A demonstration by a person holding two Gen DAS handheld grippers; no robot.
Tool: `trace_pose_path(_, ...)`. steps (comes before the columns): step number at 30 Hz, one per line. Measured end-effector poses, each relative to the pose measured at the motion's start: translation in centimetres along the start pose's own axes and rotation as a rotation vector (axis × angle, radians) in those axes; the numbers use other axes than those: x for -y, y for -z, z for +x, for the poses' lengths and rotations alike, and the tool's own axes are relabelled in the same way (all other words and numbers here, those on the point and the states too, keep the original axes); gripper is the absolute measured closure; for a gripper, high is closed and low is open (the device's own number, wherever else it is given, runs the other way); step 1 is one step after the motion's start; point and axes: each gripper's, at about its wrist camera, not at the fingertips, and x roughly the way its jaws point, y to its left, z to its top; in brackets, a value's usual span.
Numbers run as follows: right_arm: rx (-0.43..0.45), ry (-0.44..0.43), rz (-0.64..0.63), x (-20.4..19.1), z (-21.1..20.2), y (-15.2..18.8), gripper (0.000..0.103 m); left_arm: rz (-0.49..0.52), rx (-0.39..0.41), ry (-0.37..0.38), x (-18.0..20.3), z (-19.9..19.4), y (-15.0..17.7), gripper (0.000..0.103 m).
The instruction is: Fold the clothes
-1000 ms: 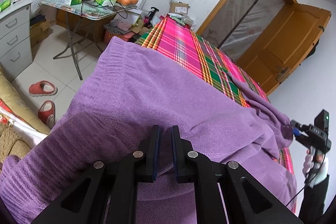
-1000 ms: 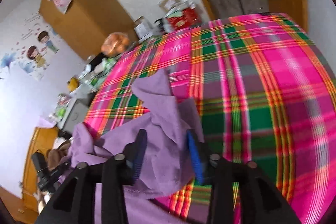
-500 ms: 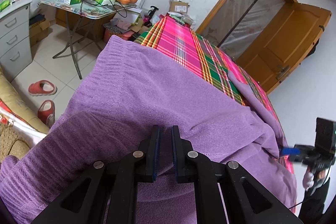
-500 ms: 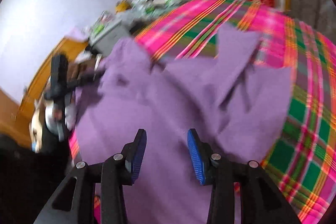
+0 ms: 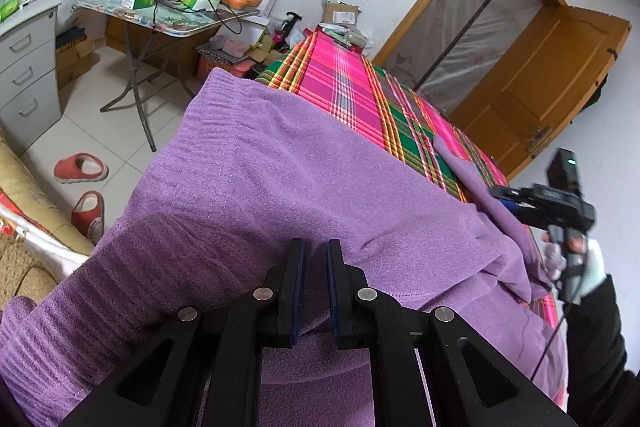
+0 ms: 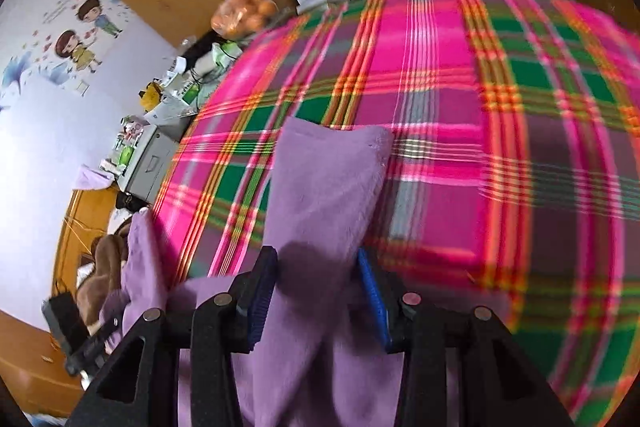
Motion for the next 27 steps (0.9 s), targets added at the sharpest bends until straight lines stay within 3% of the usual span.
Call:
trace_pose_path(2,-0.005,0.009,0.009,-0.1,1.0,-0.5,0.061,0.001,0.0,0.003,0.0,0.0,0.0,0.093)
trace_pose_path(4,-0.01,0.018,0.018,-0.1,2.1,-1.0,0.067,0.001,0.0,0.007,0.0,0.0,-0.1,0.093)
trace_pose_path(5,-0.012,0.023,0.023,-0.1,2.6,-1.2,0.084,0.001,0.001,0.009,0.0,0.0,0.0,0.093)
trace_pose_path(6,-0.011,0.029,0.026,-0.2,2.9,-1.4,0.093,0.001,0.001,0.012,0.0,0.0,0.0,0.093)
trace_pose_path(9,0.053,0.067,0.012,-0.4,1.5,-1.2,0.093,0.0,0.003,0.017,-0.1,-0.1,0.0,0.093)
trace_pose_path(14,0.222,0.152,0.051,1.4,-4.5,-0.9,0.093,-0.002,0.006,0.019,0.0,0.0,-0.1,0.093)
trace_pose_path(21,0.496,0.336,0.242,7.0,-16.3,2.7,0.093,-0.004,0.006,0.015,0.1,0.0,0.0,0.093)
trace_pose_path(27,0.52,0.502,0.436,13.3,-20.2,9.1,0.093,-0.004,0.003,0.007,0.1,0.1,-0.1,0.093)
